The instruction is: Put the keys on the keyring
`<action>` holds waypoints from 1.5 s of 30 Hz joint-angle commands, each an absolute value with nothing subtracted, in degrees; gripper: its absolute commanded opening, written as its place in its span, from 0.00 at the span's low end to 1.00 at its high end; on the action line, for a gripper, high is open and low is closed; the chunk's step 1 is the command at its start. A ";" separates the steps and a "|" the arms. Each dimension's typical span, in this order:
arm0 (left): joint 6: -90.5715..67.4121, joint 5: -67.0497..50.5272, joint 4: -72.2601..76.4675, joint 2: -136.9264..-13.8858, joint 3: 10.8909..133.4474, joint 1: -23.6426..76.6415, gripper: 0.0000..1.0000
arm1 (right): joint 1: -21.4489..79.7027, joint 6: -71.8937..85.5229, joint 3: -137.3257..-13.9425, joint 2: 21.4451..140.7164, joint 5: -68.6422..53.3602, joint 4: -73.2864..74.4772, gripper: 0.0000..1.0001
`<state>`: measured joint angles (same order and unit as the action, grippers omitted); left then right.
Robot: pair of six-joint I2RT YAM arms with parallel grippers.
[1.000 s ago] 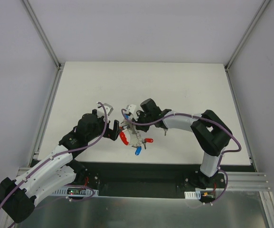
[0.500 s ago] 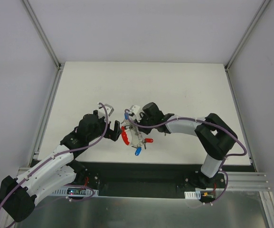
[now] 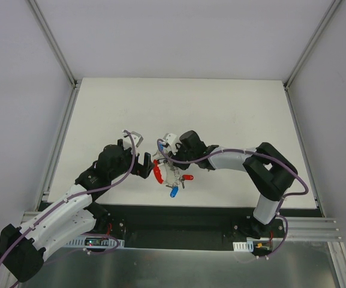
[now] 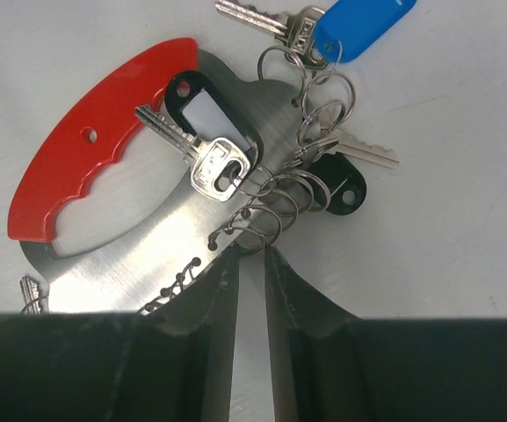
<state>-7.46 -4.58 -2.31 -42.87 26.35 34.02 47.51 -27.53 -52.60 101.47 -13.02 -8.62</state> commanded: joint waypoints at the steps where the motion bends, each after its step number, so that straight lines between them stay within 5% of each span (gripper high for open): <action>1: -8.00 -6.42 -0.44 -41.92 25.75 33.49 0.98 | 47.46 -28.47 -52.38 103.36 -14.68 -9.49 0.22; 6: -8.00 -6.77 -0.44 -42.01 25.75 33.49 0.98 | 46.94 -28.92 -52.38 103.19 -15.64 -9.49 0.24; 12: -7.82 -7.29 -0.44 -42.71 26.01 33.49 0.98 | 46.76 -28.65 -51.86 100.90 -16.17 -9.05 0.01; 24: -9.40 -7.91 1.84 -43.16 25.40 33.49 0.98 | 46.67 -26.11 -49.92 95.01 -15.21 -8.61 0.01; 32: -10.11 -6.59 1.93 -42.01 24.87 33.49 0.98 | 46.58 -23.47 -53.26 98.25 -10.46 -9.41 0.25; 45: -10.63 -5.71 1.85 -41.48 24.35 33.49 0.98 | 49.74 -22.32 -58.44 104.50 -8.18 -6.33 0.25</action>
<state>-9.85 -6.90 -0.19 -42.26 24.80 34.02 48.23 -23.20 -55.53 103.28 -9.39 -7.66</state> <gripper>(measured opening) 0.980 0.251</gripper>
